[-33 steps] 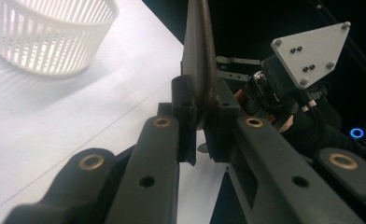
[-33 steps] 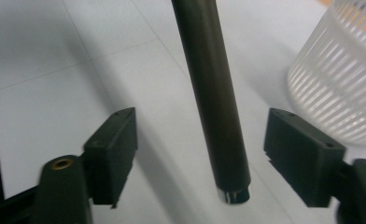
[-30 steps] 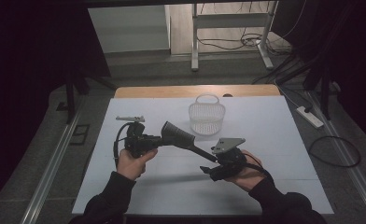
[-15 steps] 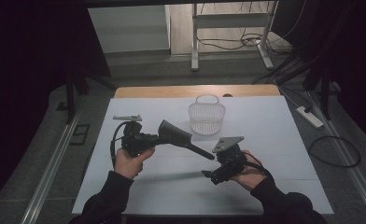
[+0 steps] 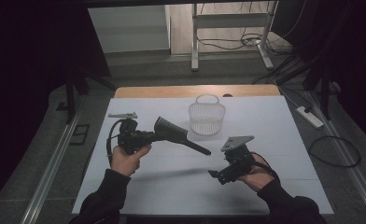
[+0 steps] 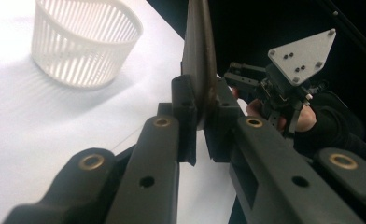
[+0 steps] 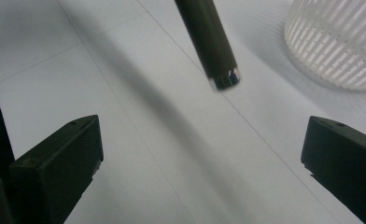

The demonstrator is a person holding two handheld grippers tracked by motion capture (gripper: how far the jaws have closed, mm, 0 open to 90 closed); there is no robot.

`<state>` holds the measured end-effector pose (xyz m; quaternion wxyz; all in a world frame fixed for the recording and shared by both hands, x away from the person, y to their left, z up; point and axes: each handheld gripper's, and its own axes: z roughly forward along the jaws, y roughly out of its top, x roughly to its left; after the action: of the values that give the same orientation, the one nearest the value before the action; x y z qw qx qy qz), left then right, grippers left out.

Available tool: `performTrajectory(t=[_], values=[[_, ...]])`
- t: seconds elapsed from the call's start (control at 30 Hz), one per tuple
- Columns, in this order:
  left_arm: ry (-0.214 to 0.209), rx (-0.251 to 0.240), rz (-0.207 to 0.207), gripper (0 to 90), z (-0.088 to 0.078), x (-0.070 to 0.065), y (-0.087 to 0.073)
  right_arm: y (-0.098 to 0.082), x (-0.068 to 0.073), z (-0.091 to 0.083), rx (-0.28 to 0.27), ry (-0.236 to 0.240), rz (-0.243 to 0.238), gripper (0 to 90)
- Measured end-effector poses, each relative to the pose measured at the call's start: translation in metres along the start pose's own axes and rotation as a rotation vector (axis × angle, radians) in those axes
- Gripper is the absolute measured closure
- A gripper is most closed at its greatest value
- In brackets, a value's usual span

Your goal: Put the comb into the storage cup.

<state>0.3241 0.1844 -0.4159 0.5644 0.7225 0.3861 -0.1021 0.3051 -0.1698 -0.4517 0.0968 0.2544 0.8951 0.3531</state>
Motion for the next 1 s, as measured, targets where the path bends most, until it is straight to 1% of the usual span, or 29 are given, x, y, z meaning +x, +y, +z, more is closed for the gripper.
performTrajectory(t=[0.23, 0.33, 0.53, 0.83, 1.0], values=[[0.011, -0.019, -0.004, 83.0, -0.007, 0.004, 0.004, -0.009, -0.002, -0.007, 0.007, -0.011, 0.004, 0.0], [0.015, -0.024, -0.004, 83.0, -0.009, 0.005, 0.006, -0.013, -0.004, -0.011, 0.007, -0.017, 0.023, 0.0], [0.026, -0.031, -0.001, 83.0, -0.01, 0.007, 0.014, -0.022, -0.006, -0.02, 0.003, -0.038, 0.039, 0.0], [0.037, -0.033, -0.001, 83.0, -0.011, 0.009, 0.023, -0.035, -0.009, -0.03, 0.002, -0.065, 0.073, 0.0], [0.044, -0.041, 0.0, 82.9, -0.012, 0.011, 0.028, -0.041, -0.009, -0.035, 0.005, -0.077, 0.082, 0.0]])
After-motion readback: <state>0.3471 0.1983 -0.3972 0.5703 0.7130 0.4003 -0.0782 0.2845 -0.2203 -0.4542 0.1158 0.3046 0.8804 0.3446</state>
